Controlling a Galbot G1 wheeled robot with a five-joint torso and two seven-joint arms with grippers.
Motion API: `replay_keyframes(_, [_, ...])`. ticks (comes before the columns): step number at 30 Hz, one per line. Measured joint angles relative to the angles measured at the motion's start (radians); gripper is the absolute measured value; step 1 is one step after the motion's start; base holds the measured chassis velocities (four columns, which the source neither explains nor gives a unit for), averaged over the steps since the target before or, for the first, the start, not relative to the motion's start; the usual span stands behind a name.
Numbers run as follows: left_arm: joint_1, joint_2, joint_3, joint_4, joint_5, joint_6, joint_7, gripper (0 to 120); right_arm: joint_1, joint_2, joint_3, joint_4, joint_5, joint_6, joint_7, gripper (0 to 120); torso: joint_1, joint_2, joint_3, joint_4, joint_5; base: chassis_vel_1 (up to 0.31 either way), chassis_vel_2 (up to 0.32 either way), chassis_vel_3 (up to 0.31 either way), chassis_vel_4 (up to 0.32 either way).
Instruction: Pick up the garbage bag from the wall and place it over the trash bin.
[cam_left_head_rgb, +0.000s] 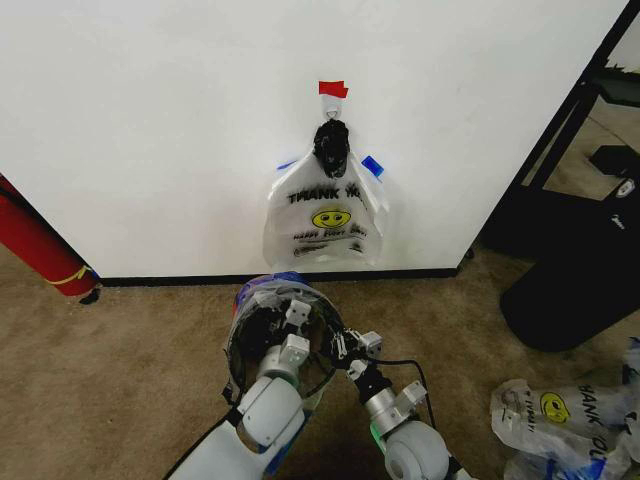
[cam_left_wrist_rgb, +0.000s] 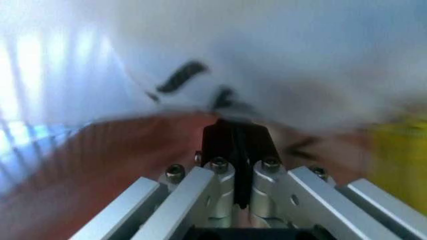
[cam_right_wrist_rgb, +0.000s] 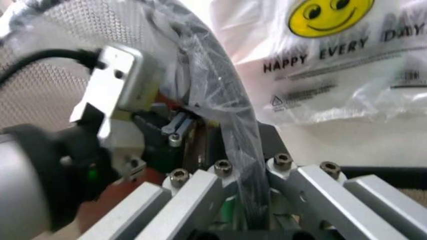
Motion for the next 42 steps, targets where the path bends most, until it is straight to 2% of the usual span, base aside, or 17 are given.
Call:
replay_keyframes(14, [-0.018,0.018,0.006,0.029,-0.028,0.016,0.040,0,-0.009,-0.004,0.038,0.008,-0.046,0.062,-0.098,0,0.000,0.000,0.000,0.0000,0.0000,0.000,0.000,0.000,0.000])
replay_keyframes(20, [0.012,0.039,0.011,-0.017,-0.033,-0.013,0.083,0,-0.004,0.016,0.046,-0.017,-0.045,0.078,-0.109,0,0.000,0.000,0.000,0.0000,0.0000,0.000,0.000,0.000,0.000])
replay_keyframes(25, [0.070,0.070,0.021,-0.087,-0.033,-0.017,0.112,0,0.019,0.046,0.055,-0.057,-0.037,0.091,-0.092,0,0.000,0.000,0.000,0.0001,0.0000,0.000,0.000,0.000,0.000])
replay_keyframes(31, [0.099,0.131,0.023,-0.123,-0.033,0.000,0.146,0,0.038,0.054,0.083,-0.093,-0.040,0.102,-0.110,0,0.000,0.000,0.000,0.0000,0.0000,0.000,0.000,0.000,0.000])
replay_keyframes(35, [0.107,0.165,0.017,-0.125,-0.022,0.067,0.174,0,0.039,0.057,0.110,-0.101,-0.084,0.136,-0.159,0,0.000,0.000,0.000,0.0001,0.0000,0.000,0.000,0.000,0.000])
replay_keyframes(42, [0.086,0.149,0.012,-0.085,-0.012,0.156,0.181,0,0.021,0.071,0.124,-0.081,-0.173,0.197,-0.192,0,0.000,0.000,0.000,0.0001,0.0000,0.000,0.000,0.000,0.000])
